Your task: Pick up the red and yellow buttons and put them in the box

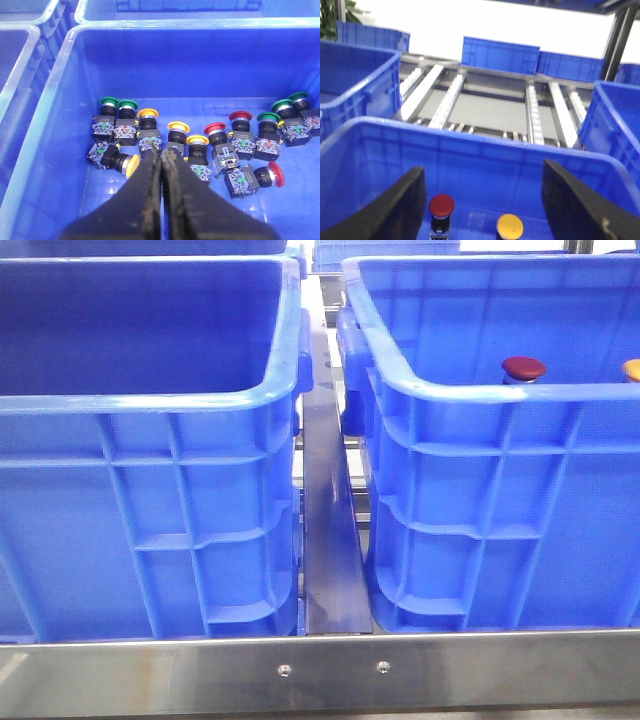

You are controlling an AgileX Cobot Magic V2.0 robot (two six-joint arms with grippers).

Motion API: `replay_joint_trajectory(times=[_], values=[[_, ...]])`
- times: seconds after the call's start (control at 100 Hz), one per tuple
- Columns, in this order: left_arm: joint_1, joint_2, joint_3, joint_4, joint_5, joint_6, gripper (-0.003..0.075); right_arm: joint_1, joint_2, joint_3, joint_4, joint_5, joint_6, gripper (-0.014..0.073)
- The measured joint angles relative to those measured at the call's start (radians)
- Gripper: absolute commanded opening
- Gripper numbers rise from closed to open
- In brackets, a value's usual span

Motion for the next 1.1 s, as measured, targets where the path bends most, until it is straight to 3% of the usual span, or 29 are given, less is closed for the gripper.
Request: replay_joint_trajectory(times=[0.09, 0.16, 0.35, 0.47, 1.1], values=[[0.000, 0.000, 0.000, 0.000, 0.000, 0.000, -0.0019, 0.000, -0.047, 0.022, 0.002, 0.000, 0.000, 0.0470], [0.000, 0.000, 0.000, 0.000, 0.000, 0.000, -0.0019, 0.000, -0.071, 0.038, 0.002, 0.000, 0.000, 0.0394], [0.000, 0.000, 0.000, 0.000, 0.000, 0.000, -0.0019, 0.000, -0.091, 0.047, 0.002, 0.000, 0.000, 0.0080], [0.000, 0.000, 0.000, 0.000, 0.000, 0.000, -0.0019, 0.000, -0.092, 0.047, 0.002, 0.000, 0.000, -0.0074], [0.000, 0.000, 0.000, 0.000, 0.000, 0.000, -0.0019, 0.000, -0.095, 0.048, 0.002, 0.000, 0.000, -0.0069]])
